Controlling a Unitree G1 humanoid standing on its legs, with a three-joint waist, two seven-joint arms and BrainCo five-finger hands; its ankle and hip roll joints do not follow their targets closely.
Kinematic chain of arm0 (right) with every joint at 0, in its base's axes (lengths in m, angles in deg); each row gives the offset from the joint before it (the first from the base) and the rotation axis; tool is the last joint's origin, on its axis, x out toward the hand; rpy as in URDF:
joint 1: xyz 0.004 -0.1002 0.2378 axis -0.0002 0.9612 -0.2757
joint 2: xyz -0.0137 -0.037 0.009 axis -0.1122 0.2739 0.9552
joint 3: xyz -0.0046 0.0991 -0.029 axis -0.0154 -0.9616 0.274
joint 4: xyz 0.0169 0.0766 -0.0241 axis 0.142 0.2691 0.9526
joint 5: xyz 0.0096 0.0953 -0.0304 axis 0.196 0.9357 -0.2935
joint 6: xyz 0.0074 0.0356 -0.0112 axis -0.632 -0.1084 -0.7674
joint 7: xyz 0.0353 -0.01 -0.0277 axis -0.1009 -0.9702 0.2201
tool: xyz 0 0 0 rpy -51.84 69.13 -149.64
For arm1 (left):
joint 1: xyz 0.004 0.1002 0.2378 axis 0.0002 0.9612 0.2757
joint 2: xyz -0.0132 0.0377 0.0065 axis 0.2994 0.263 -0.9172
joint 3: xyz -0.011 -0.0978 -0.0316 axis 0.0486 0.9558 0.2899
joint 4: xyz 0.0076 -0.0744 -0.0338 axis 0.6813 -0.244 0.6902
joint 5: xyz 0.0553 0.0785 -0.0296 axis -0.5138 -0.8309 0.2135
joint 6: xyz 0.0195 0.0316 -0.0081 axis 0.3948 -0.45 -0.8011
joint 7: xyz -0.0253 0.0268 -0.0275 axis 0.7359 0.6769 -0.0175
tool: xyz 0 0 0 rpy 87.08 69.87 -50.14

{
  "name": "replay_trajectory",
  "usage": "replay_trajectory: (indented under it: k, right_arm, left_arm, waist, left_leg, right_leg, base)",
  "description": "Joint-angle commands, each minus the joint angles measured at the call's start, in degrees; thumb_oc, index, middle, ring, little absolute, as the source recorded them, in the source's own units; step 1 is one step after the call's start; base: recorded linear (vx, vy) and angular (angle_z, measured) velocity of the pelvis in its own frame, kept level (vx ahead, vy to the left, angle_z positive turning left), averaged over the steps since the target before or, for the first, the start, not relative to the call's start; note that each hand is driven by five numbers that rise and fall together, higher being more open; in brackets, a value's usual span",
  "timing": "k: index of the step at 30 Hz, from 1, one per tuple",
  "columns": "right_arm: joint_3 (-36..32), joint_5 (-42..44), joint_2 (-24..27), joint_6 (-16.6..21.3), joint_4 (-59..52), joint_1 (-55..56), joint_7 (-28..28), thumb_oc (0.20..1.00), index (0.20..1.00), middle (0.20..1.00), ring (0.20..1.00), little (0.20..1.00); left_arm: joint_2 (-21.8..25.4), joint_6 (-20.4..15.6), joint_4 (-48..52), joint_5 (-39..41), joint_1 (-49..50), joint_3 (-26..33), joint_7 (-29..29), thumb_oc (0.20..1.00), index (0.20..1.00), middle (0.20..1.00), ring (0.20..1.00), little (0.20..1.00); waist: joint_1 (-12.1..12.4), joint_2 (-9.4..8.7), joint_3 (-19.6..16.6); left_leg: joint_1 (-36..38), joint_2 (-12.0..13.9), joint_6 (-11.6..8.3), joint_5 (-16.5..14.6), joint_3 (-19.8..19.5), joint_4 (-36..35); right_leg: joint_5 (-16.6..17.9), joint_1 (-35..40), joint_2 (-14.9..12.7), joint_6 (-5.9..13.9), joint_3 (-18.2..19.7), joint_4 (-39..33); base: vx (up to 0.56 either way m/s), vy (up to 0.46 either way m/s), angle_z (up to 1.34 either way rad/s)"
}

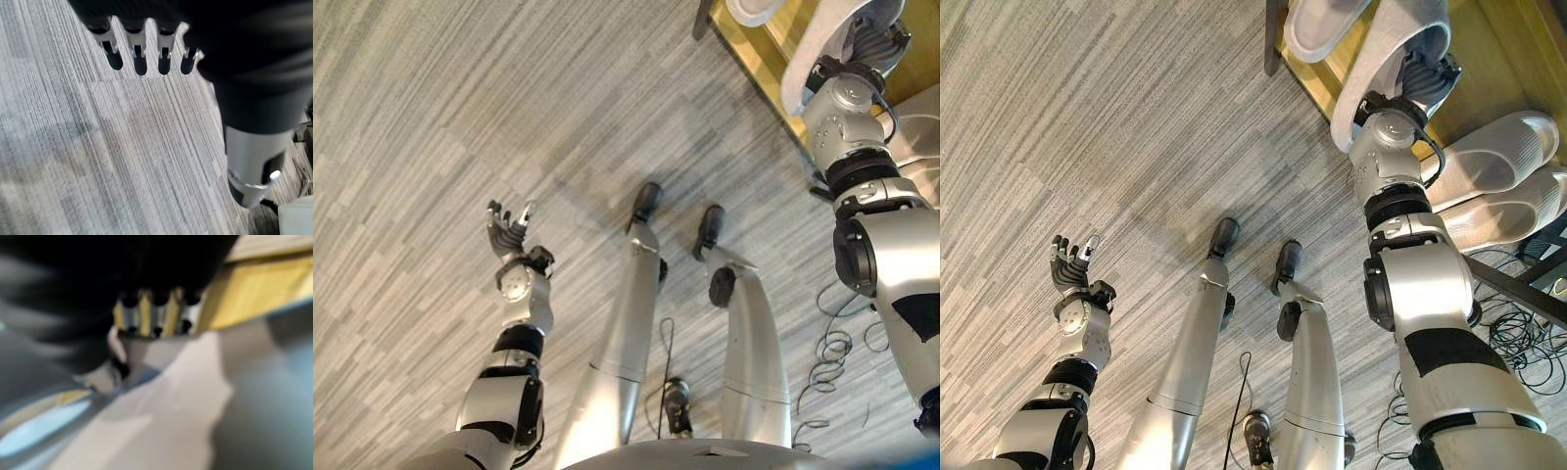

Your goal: Arrange the slippers neatly on the shoe rack.

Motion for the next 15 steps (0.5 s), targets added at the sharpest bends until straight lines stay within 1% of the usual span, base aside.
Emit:
replay_trajectory:
  k: [1,6,7,8,10,12,14,15]
  right_arm:
    - [1.5,0.1,1.7,3.1,0.1,-3.9,-2.9,0.2,0.2,0.2,0.2,0.2]
    - [0.7,-0.5,2.3,3.9,-0.1,-4.5,-4.7,0.2,0.2,0.2,0.2,0.2]
    - [1.7,-1.3,3.4,3.4,1.9,-6.5,-6.0,0.2,0.2,0.2,0.2,0.2]
    - [2.4,-1.5,3.9,3.1,2.9,-7.3,-6.0,0.2,0.2,0.2,0.2,0.2]
    - [3.1,-1.6,4.5,2.8,4.2,-8.1,-5.7,0.2,0.2,0.2,0.2,0.2]
    - [4.4,-1.5,5.5,1.6,6.7,-9.5,-5.4,0.2,0.2,0.2,0.2,0.2]
    - [6.0,-1.2,6.5,0.8,10.0,-11.9,-5.4,0.2,0.2,0.2,0.2,0.2]
    - [6.4,0.3,6.9,0.2,13.1,-14.0,-4.6,0.2,0.2,0.2,0.2,0.2]
  left_arm:
    - [-0.7,-2.0,-0.4,-1.6,2.7,2.6,0.1,1.0,1.0,1.0,1.0,1.0]
    - [-1.9,-2.5,-0.2,-1.6,3.9,2.2,0.8,1.0,1.0,1.0,1.0,1.0]
    - [-2.4,-2.9,-1.0,-1.4,4.0,2.1,1.1,1.0,1.0,1.0,1.0,1.0]
    - [-2.4,-3.1,-1.3,-1.4,4.1,2.1,1.2,1.0,1.0,1.0,1.0,1.0]
    - [-2.5,-3.1,-1.5,-1.5,4.1,2.0,1.3,1.0,1.0,1.0,1.0,1.0]
    - [-2.6,-3.3,-1.5,-1.2,4.1,2.1,1.4,1.0,1.0,1.0,1.0,1.0]
    - [-2.7,-3.7,-1.6,-1.2,4.0,2.1,1.3,1.0,1.0,1.0,1.0,1.0]
    - [-2.7,-3.7,-2.0,-1.3,4.0,1.8,1.6,1.0,1.0,1.0,1.0,1.0]
  waist:
    - [-1.2,2.04,-0.7]
    - [-1.4,2.19,-0.8]
    - [-1.7,2.41,-0.8]
    - [-1.8,2.43,-0.9]
    - [-1.8,2.49,-1.0]
    - [-1.9,2.48,-1.0]
    - [-1.9,2.5,-1.0]
    - [-2.1,2.46,-1.0]
  left_leg:
    - [2.8,-2.3,0.81,-2.0,1.0,-1.8]
    - [3.4,-2.4,0.96,-1.6,0.8,-2.9]
    - [3.6,-2.3,1.13,-1.5,1.0,-3.2]
    - [3.5,-2.3,1.16,-1.5,1.2,-3.2]
    - [3.5,-2.3,1.2,-1.4,1.1,-3.4]
    - [3.6,-2.5,1.24,-1.4,1.0,-3.5]
    - [3.3,-2.6,1.32,-0.8,1.1,-4.1]
    - [3.5,-2.8,1.44,-1.2,1.2,-4.1]
  right_leg:
    - [-2.4,4.5,0.0,0.22,0.9,2.6]
    - [-2.2,5.0,0.0,0.31,1.3,1.5]
    - [-2.1,5.0,-0.1,0.32,1.5,1.3]
    - [-2.1,5.0,-0.1,0.32,1.5,1.3]
    - [-2.0,4.9,-0.1,0.29,1.5,1.1]
    - [-2.1,4.9,0.0,0.24,1.6,1.2]
    - [-1.5,4.5,0.0,0.3,1.8,0.7]
    - [-2.0,4.5,0.0,0.38,2.0,0.9]
  base:
    - [0.0,0.0,0.0]
    - [0.0,0.01,0.0]
    - [0.0,0.055,0.0]
    - [0.0,0.055,0.0]
    - [0.0,0.0,0.0]
    - [0.0,0.0,0.0]
    - [0.0,0.016,0.01]
    - [0.01,0.033,0.01]
